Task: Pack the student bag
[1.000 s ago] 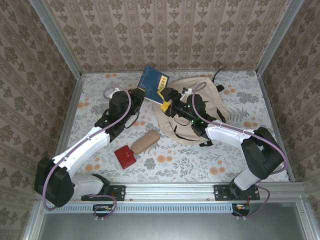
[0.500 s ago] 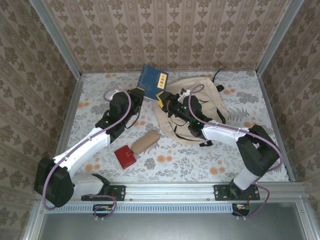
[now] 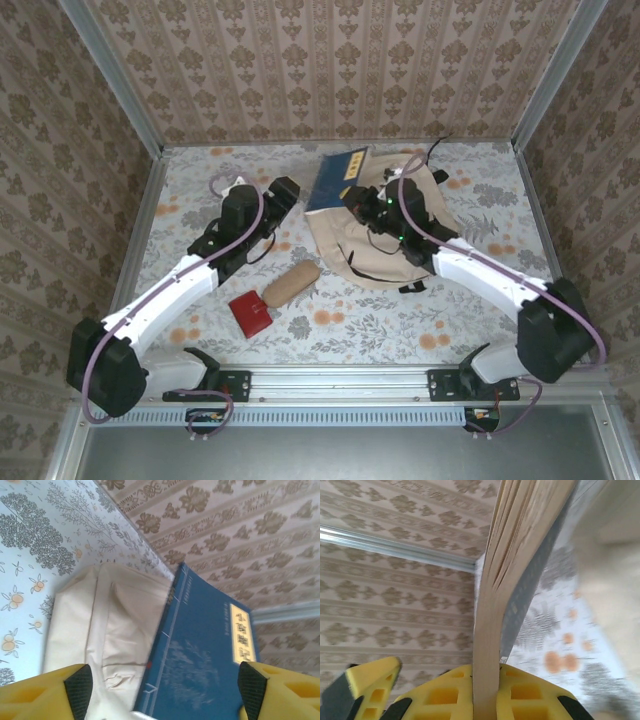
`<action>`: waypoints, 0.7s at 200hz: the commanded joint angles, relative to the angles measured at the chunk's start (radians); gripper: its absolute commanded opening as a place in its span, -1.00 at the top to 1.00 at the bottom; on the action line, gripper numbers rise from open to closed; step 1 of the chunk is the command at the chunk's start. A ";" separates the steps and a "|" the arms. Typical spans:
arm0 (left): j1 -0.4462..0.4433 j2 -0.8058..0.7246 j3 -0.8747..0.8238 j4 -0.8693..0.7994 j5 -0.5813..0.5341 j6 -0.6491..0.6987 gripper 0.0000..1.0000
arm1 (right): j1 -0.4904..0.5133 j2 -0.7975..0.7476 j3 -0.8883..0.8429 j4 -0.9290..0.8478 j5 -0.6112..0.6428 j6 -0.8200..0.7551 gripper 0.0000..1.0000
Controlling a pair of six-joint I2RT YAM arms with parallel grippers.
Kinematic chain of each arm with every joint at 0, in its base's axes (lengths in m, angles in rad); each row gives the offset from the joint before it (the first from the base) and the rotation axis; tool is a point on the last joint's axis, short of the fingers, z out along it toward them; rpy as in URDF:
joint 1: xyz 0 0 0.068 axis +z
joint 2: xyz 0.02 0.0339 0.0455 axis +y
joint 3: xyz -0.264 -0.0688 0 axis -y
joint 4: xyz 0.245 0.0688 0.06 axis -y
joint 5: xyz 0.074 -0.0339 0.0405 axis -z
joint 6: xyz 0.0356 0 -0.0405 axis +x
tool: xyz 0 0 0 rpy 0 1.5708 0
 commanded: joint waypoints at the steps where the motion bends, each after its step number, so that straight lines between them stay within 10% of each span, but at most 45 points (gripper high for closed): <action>1: -0.024 0.015 0.063 -0.126 0.059 0.228 -0.62 | -0.059 -0.117 0.069 -0.307 0.045 -0.272 0.89; 67: -0.230 0.179 0.274 -0.348 0.001 0.521 -0.63 | -0.298 -0.359 0.101 -0.784 0.118 -0.504 0.90; 140: -0.433 0.524 0.526 -0.420 0.040 0.570 -0.58 | -0.570 -0.449 0.054 -0.934 0.092 -0.589 0.90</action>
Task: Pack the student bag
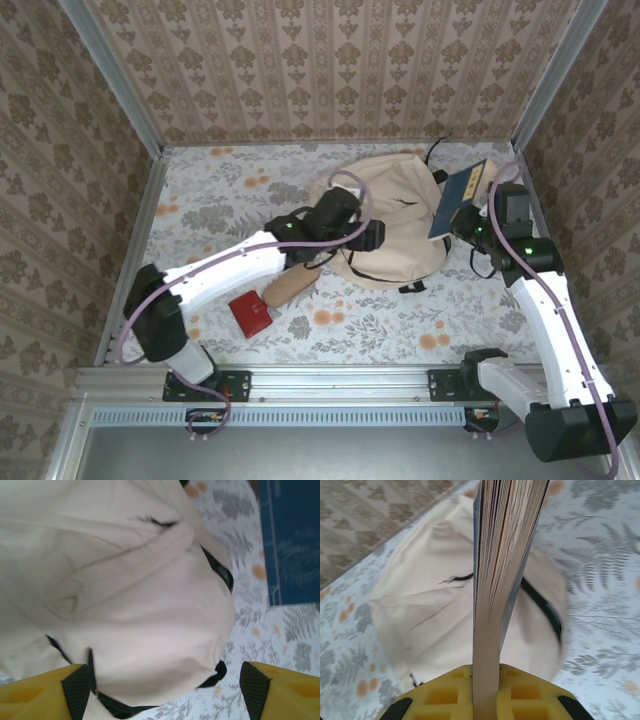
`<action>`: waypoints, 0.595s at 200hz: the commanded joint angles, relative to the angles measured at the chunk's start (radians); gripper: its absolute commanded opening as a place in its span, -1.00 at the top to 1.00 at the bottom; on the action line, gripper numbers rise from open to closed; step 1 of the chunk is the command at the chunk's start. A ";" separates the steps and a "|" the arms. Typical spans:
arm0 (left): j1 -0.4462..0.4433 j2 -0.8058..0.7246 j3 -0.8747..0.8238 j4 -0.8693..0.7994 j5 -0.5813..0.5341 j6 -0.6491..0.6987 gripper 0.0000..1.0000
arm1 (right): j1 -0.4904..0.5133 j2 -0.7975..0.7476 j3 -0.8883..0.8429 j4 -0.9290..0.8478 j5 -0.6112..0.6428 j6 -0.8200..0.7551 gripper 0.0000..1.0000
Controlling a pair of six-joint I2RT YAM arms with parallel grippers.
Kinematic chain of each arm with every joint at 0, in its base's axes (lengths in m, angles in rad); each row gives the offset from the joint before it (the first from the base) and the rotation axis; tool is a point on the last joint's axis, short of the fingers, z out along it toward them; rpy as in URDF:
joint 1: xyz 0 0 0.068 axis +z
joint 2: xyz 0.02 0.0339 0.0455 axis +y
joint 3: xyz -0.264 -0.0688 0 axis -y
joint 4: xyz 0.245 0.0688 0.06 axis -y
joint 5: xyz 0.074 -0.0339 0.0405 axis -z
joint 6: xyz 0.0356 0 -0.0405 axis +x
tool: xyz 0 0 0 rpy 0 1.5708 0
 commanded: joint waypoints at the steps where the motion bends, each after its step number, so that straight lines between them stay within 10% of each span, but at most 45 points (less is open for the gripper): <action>1: -0.035 0.109 0.075 -0.056 0.051 0.041 -0.58 | -0.065 -0.033 -0.014 -0.052 -0.007 -0.055 0.90; 119: -0.126 0.650 0.546 -0.232 0.103 0.149 -0.17 | -0.182 -0.058 -0.099 -0.041 -0.077 -0.059 0.90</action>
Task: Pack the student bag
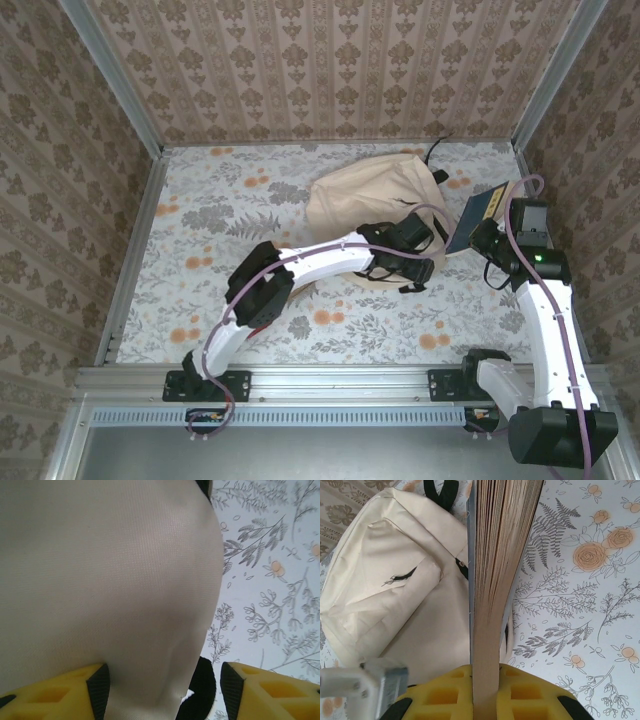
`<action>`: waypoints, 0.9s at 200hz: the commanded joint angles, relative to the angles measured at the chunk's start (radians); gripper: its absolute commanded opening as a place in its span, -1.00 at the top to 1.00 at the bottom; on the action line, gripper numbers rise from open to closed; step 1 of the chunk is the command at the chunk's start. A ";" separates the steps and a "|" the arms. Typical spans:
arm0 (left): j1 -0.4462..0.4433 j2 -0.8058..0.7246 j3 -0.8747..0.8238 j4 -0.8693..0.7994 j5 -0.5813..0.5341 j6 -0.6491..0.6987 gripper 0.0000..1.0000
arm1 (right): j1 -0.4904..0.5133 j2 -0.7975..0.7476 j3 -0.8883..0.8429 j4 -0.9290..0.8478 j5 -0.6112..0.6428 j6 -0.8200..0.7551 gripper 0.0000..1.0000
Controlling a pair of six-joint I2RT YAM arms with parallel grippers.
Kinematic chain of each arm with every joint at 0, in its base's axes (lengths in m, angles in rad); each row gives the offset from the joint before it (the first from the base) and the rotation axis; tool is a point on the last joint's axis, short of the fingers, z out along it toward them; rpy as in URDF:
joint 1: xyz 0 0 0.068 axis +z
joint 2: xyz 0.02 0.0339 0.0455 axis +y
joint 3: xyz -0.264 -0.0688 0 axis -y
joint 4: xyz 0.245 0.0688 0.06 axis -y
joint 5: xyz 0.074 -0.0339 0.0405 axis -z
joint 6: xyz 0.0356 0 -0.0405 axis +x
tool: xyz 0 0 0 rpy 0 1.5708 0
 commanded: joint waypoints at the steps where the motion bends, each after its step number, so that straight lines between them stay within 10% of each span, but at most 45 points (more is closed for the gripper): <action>1: -0.002 0.041 0.066 -0.085 -0.038 0.036 -0.17 | -0.008 -0.019 -0.008 0.007 -0.019 -0.019 0.90; 93: -0.002 0.073 0.086 -0.097 -0.112 0.044 1.00 | -0.012 -0.044 -0.010 -0.002 -0.016 -0.013 0.90; 180: 0.105 -0.188 -0.001 -0.044 -0.094 0.134 1.00 | -0.013 -0.071 0.047 -0.069 -0.075 -0.045 0.92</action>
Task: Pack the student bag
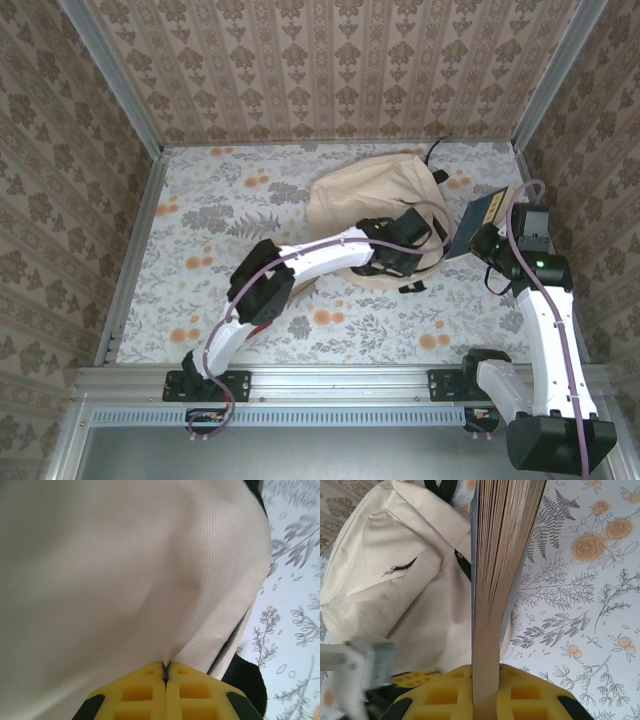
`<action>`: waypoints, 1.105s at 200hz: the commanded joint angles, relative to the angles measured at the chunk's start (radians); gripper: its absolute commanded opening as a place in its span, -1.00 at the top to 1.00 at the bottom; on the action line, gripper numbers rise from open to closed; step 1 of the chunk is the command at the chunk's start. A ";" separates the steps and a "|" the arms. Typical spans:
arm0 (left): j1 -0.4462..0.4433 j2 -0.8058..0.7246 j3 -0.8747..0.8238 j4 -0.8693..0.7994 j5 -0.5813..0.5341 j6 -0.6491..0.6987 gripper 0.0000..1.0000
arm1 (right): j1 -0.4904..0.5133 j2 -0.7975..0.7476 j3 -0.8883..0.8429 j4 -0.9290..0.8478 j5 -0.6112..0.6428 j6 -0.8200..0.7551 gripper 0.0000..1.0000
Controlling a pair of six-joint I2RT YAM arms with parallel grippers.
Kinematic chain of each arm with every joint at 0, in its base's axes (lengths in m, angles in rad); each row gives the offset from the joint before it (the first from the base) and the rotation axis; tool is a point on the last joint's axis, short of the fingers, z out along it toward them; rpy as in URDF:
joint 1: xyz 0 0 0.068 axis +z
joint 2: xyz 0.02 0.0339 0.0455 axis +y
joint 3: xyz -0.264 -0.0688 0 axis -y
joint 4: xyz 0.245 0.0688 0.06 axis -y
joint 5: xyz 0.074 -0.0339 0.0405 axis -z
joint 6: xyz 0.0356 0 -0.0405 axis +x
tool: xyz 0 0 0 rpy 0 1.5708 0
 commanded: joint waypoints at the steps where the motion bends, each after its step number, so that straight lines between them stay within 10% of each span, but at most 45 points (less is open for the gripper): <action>1: 0.071 -0.162 -0.023 0.031 -0.013 0.050 1.00 | -0.004 -0.031 0.056 -0.028 -0.052 -0.032 0.92; 124: 0.220 -0.371 -0.141 0.395 0.112 0.074 1.00 | 0.027 -0.052 -0.115 0.128 -0.549 0.107 1.00; 221: 0.219 -0.446 -0.207 0.398 0.125 0.059 1.00 | 0.179 0.265 -0.104 0.486 -0.539 0.208 1.00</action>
